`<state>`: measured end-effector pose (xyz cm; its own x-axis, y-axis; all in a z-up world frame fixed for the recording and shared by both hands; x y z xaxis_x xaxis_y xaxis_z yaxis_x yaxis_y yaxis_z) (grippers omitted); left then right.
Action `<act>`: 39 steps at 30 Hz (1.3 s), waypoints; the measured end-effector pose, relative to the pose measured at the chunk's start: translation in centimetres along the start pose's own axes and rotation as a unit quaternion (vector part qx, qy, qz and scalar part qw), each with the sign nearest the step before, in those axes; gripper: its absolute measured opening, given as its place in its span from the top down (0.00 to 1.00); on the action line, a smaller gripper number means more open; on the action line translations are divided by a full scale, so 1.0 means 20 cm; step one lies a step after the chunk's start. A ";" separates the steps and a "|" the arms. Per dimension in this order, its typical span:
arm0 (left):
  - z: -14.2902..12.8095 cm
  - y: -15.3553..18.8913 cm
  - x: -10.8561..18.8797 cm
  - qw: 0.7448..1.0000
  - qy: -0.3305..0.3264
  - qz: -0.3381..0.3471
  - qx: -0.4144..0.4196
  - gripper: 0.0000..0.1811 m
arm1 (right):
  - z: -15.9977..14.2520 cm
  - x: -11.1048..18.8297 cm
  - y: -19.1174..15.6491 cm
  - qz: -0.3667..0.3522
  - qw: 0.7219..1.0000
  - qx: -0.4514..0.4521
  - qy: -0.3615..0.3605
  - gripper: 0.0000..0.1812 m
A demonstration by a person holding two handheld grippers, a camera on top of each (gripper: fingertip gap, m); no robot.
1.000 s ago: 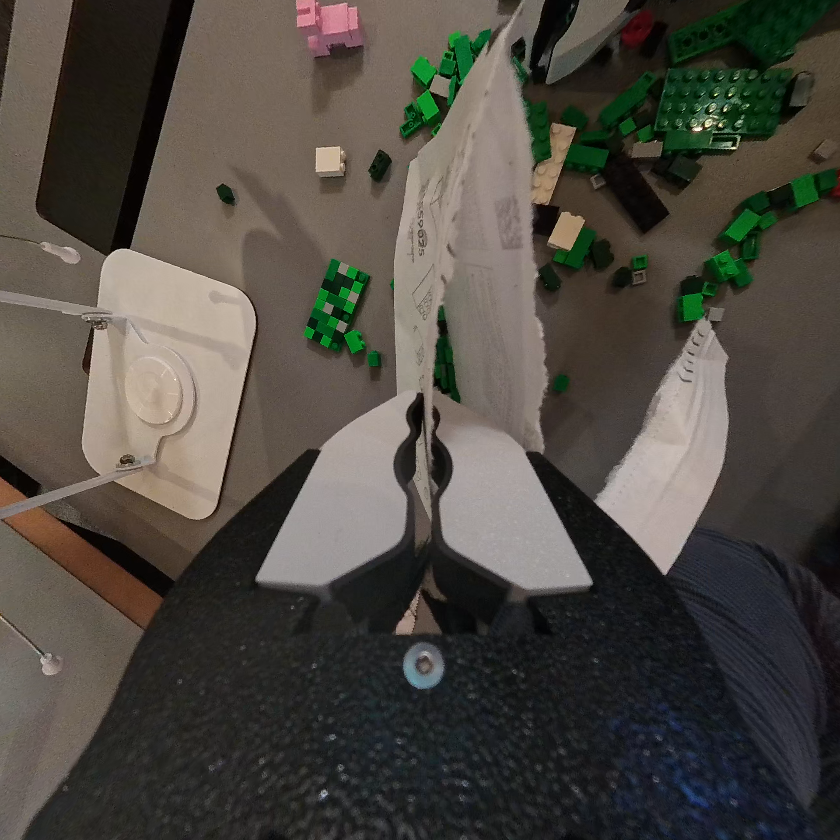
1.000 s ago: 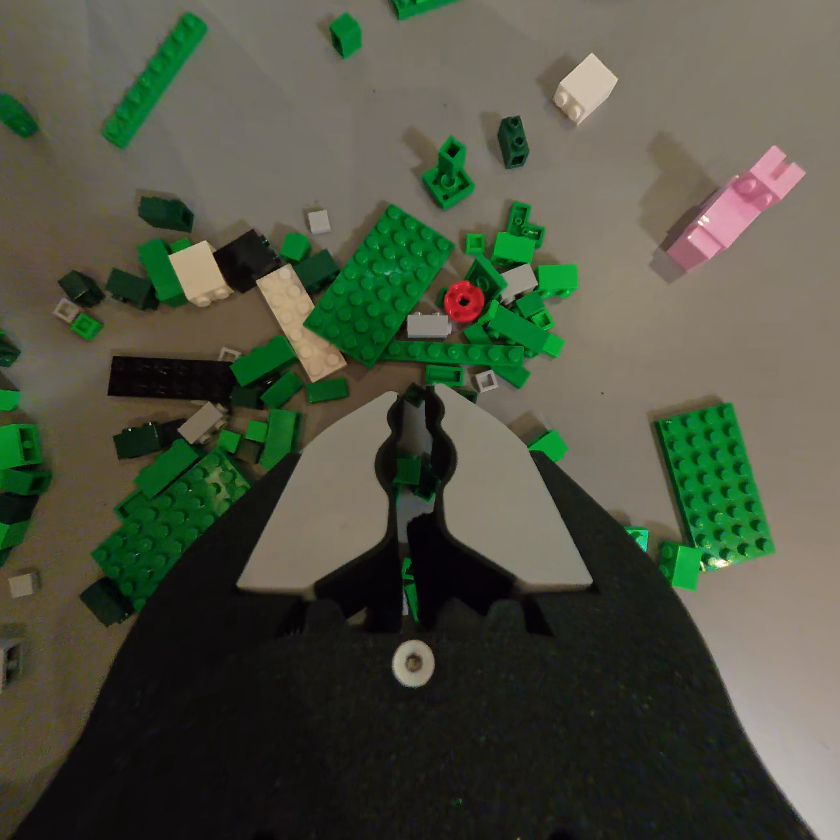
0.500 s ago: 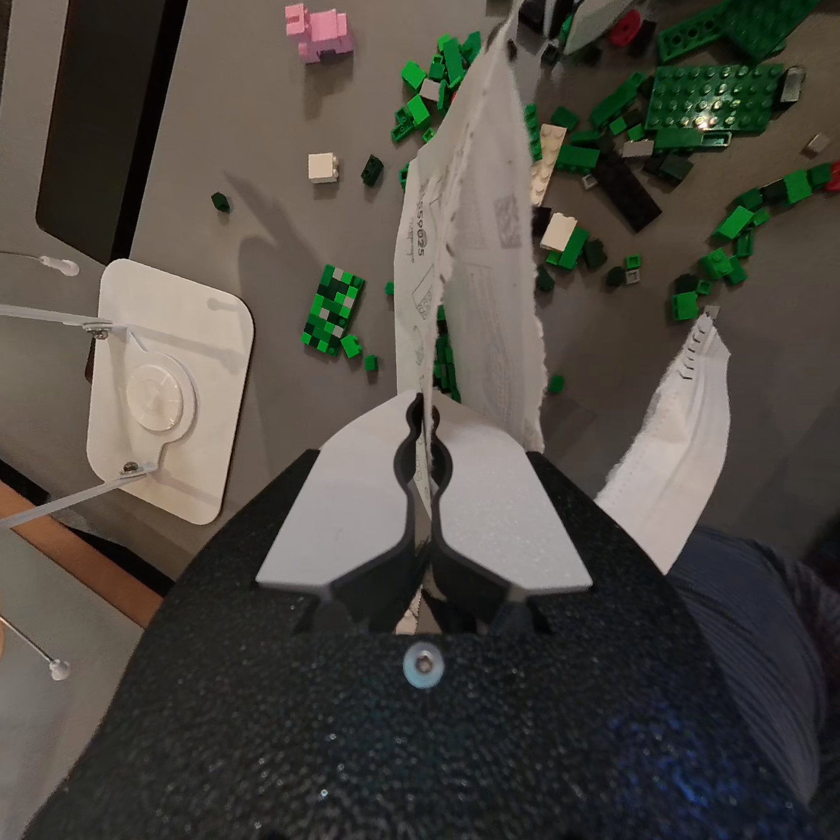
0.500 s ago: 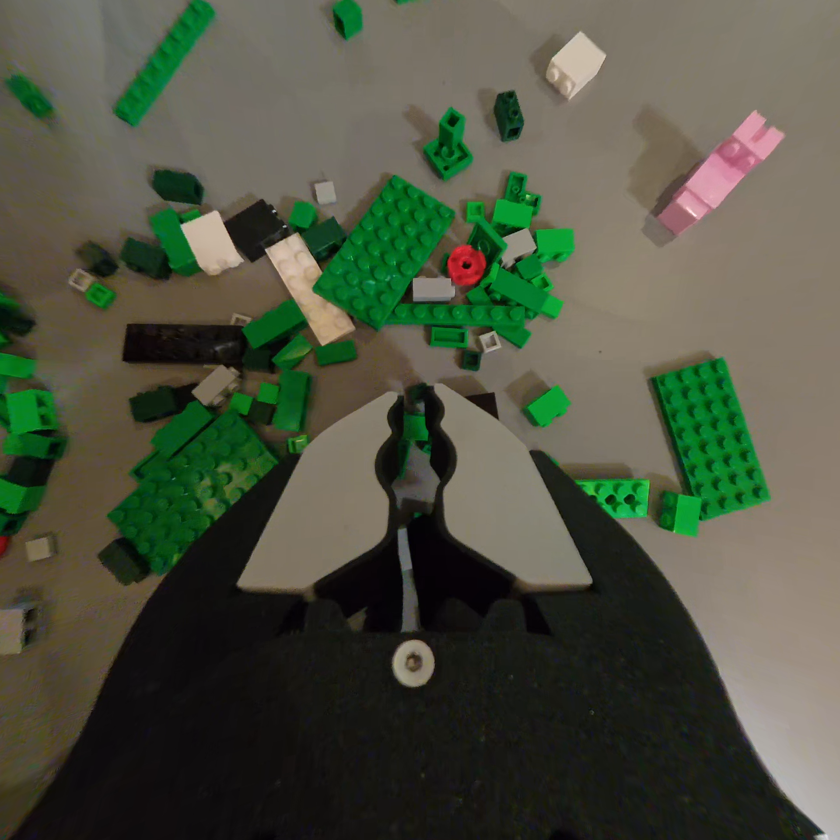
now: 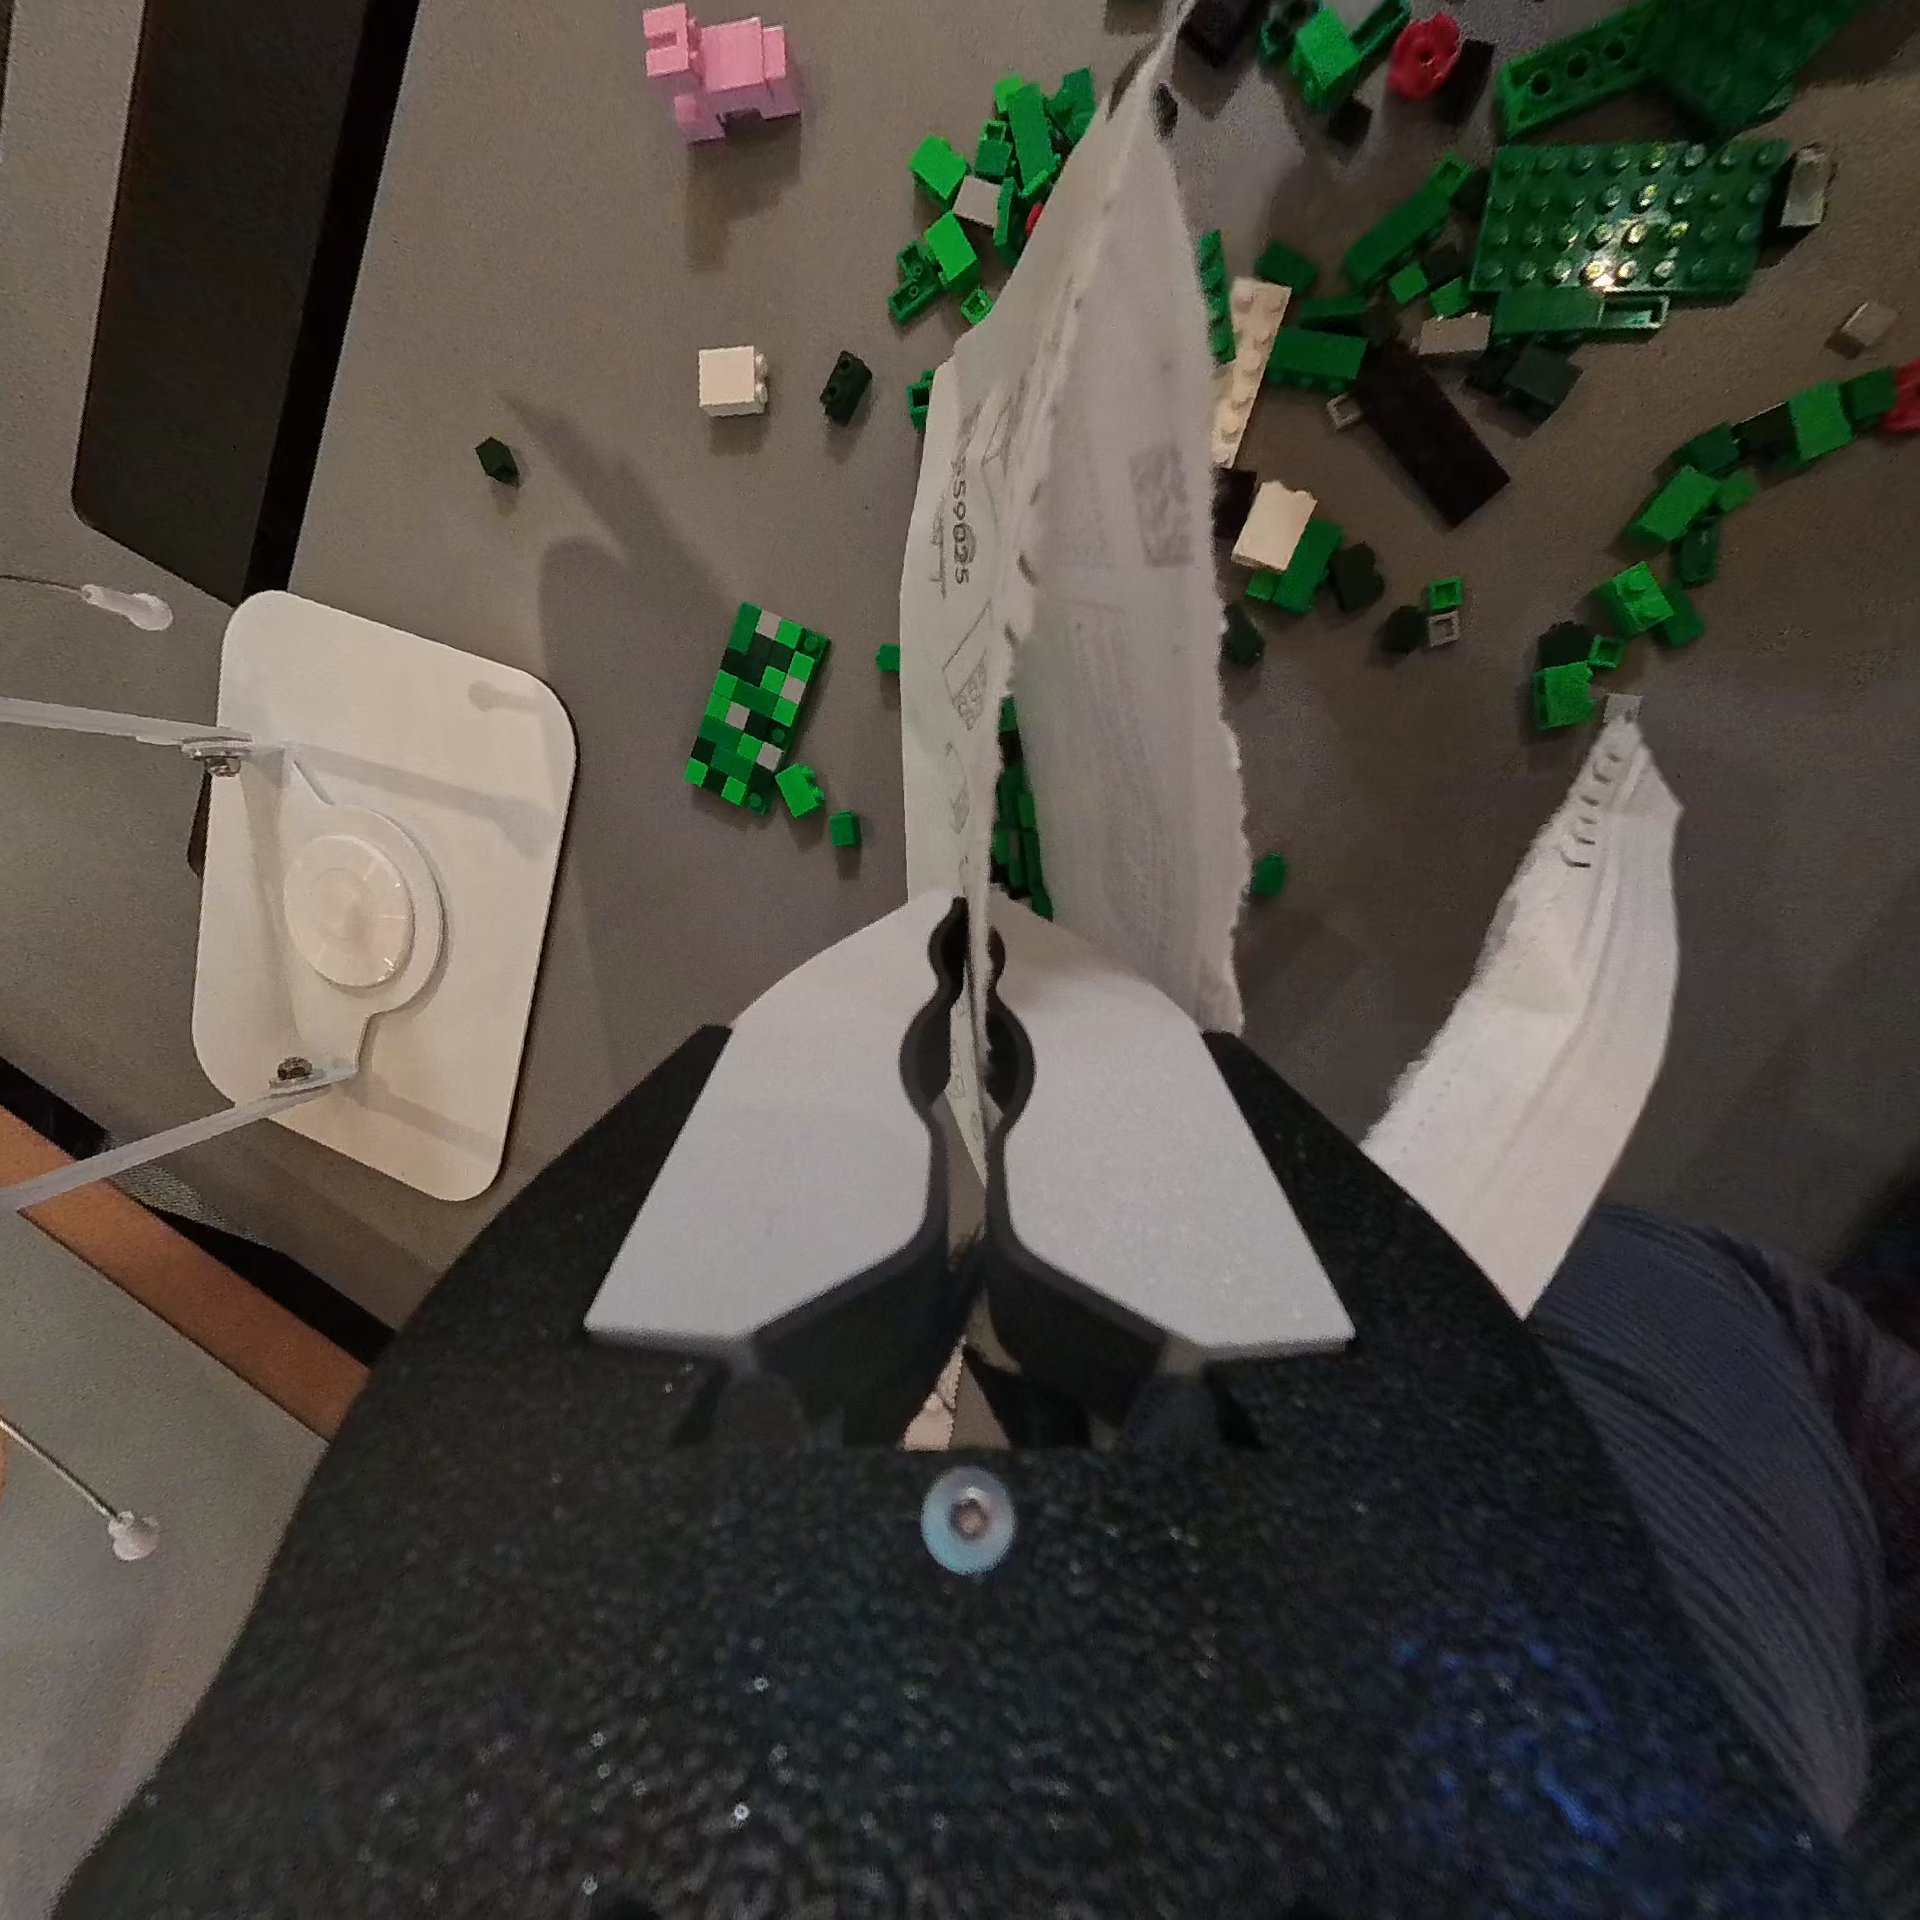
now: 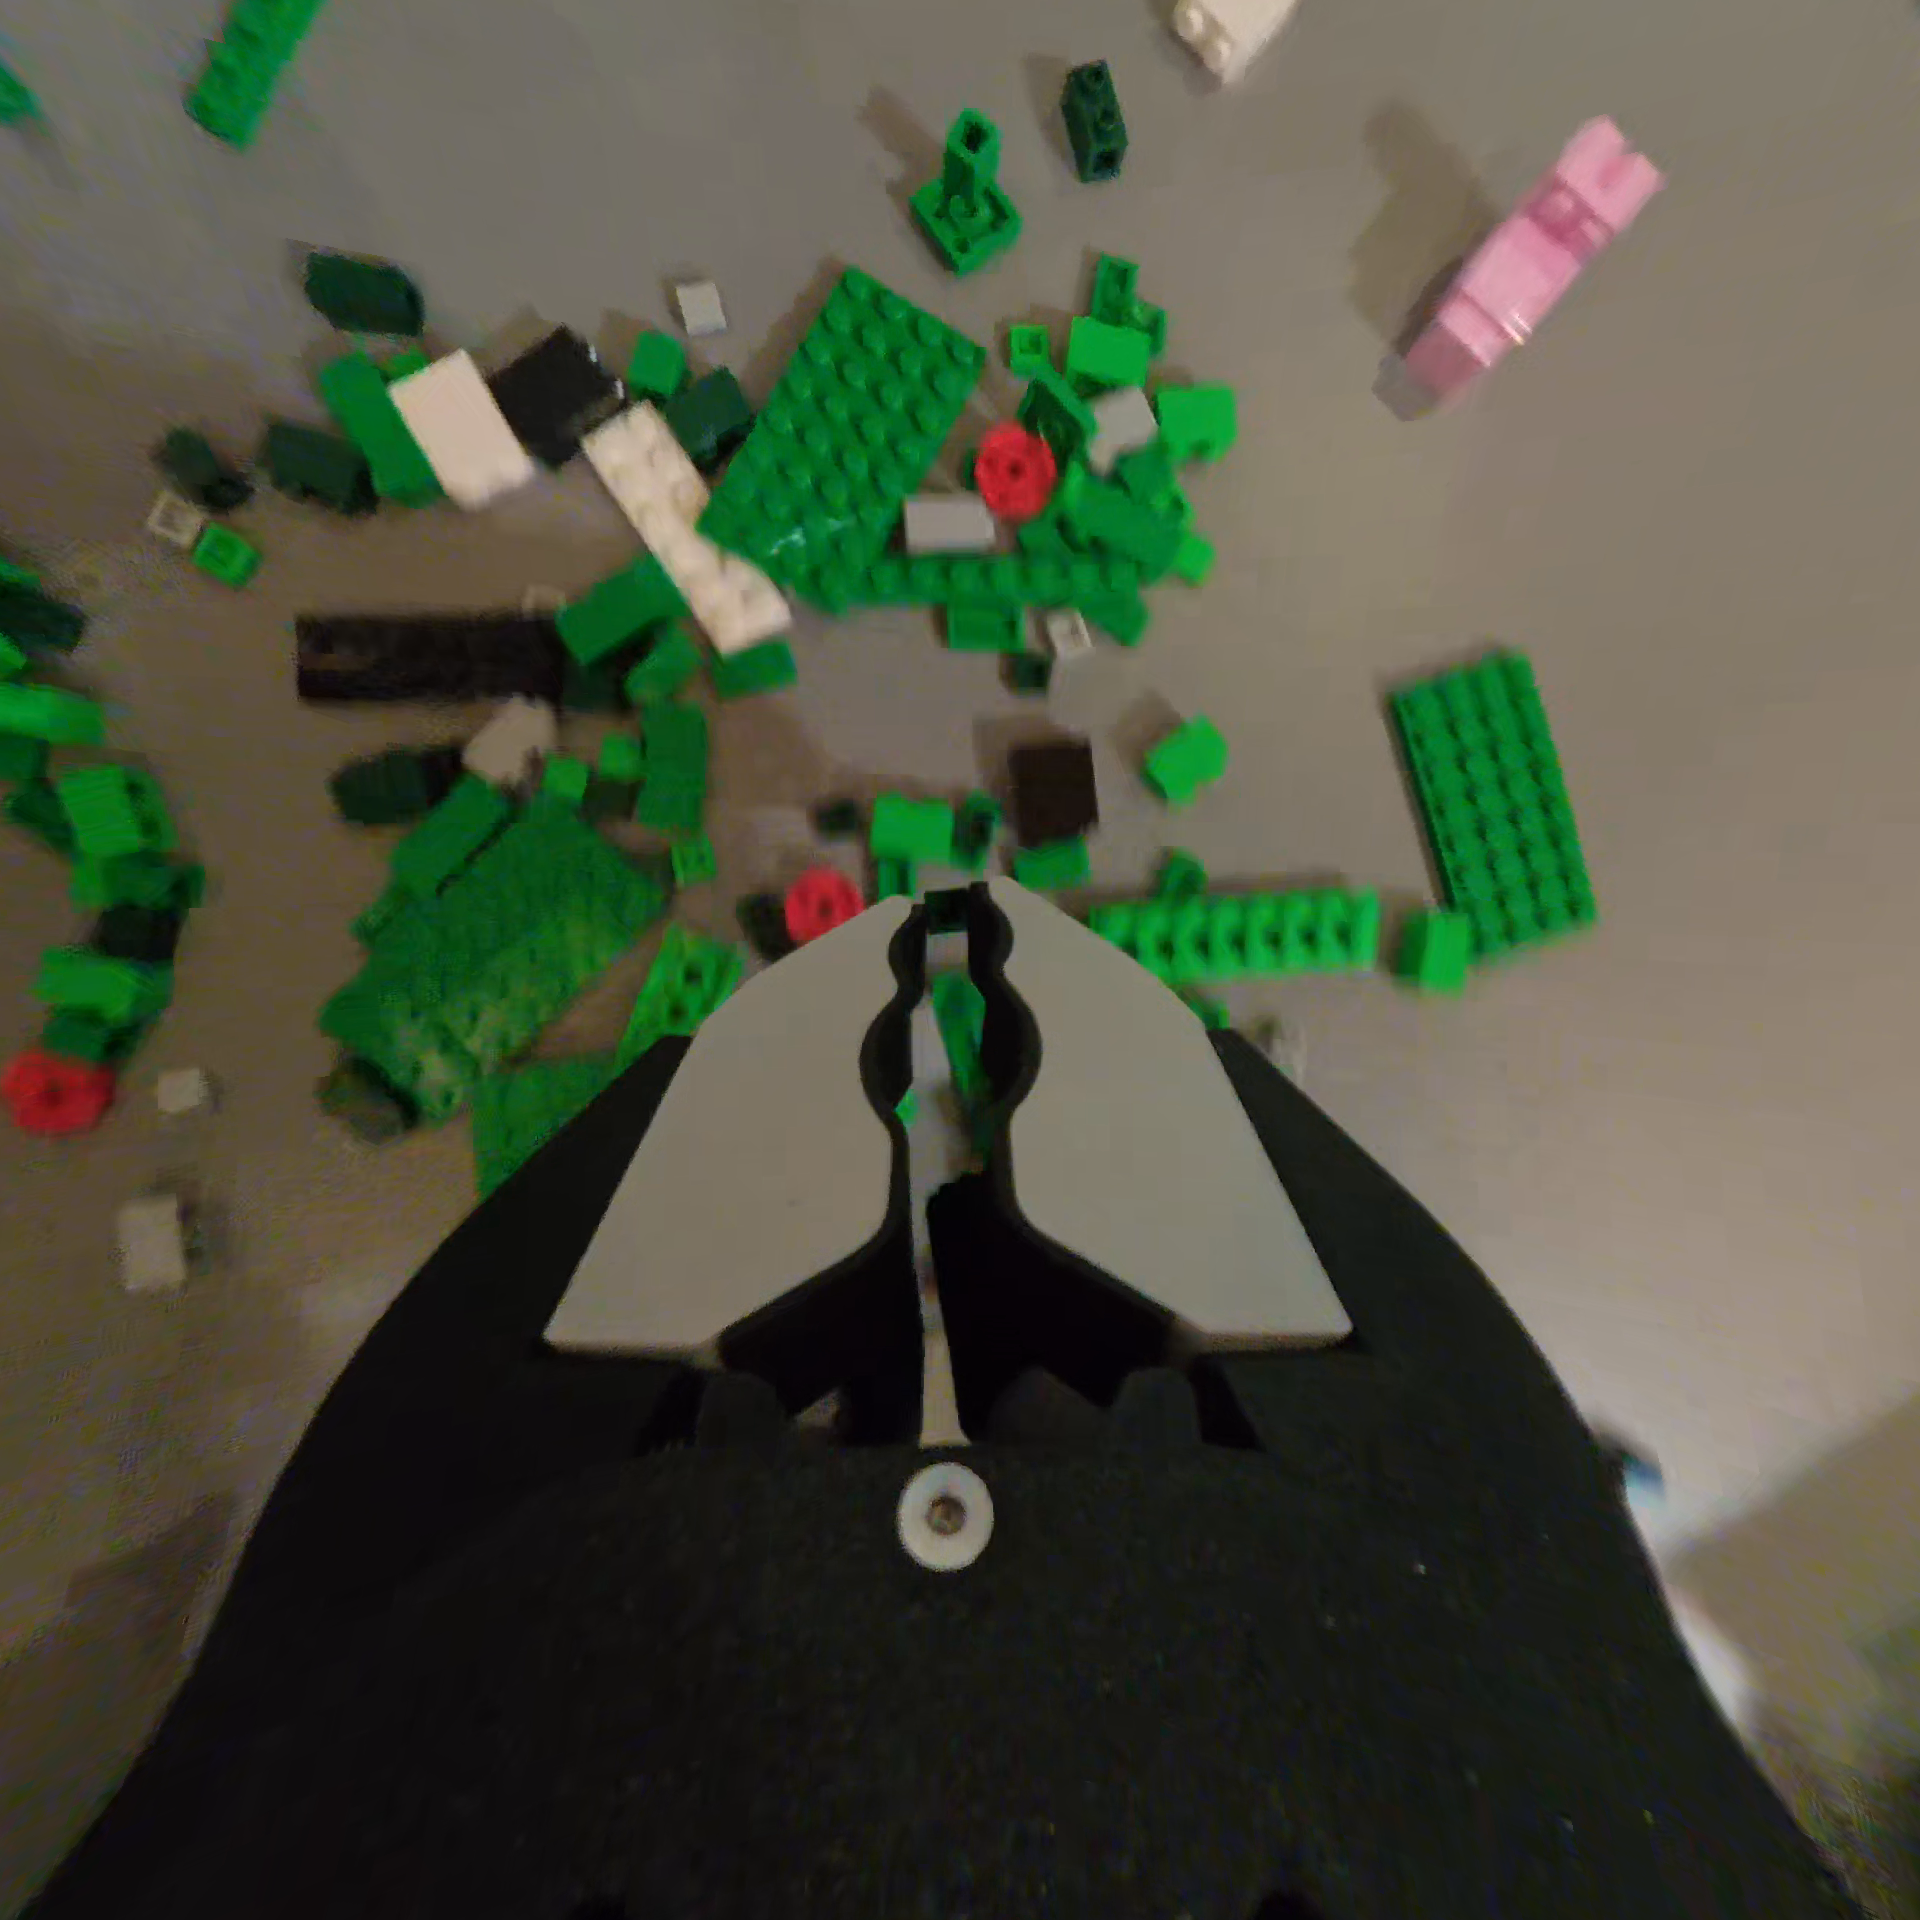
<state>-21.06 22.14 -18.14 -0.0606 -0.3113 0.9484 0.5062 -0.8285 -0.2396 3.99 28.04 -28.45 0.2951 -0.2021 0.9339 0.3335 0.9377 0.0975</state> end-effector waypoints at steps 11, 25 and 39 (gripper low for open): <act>0.02 0.00 0.00 1.000 0.010 -0.008 -0.008 1.00 | -1.14 0.40 -0.07 -0.083 0.959 -0.251 -0.097 0.96; 0.02 0.00 -0.01 1.000 0.004 -0.010 -0.007 1.00 | -1.26 0.43 -0.15 -0.078 0.963 -0.243 -0.089 0.84; -0.01 -0.03 -0.03 1.000 -0.014 -0.006 0.016 1.00 | -0.59 0.44 -0.02 -0.194 0.951 -0.165 0.173 0.89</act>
<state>-21.48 22.72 -18.65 -0.0440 -0.2875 0.9568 0.5324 -0.8171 -0.2211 16.94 22.63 -24.33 0.3505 -0.6497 0.6746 0.7241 0.6448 0.2448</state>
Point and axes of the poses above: each gripper's, where its closed fingertips meet, x back along the fingers, z out of its top, y = z × x across the jaws, the point moved 3 cm from there along x, back along the fingers, and after that the axes turned 11 degrees about -y, right-handed, at the moved point
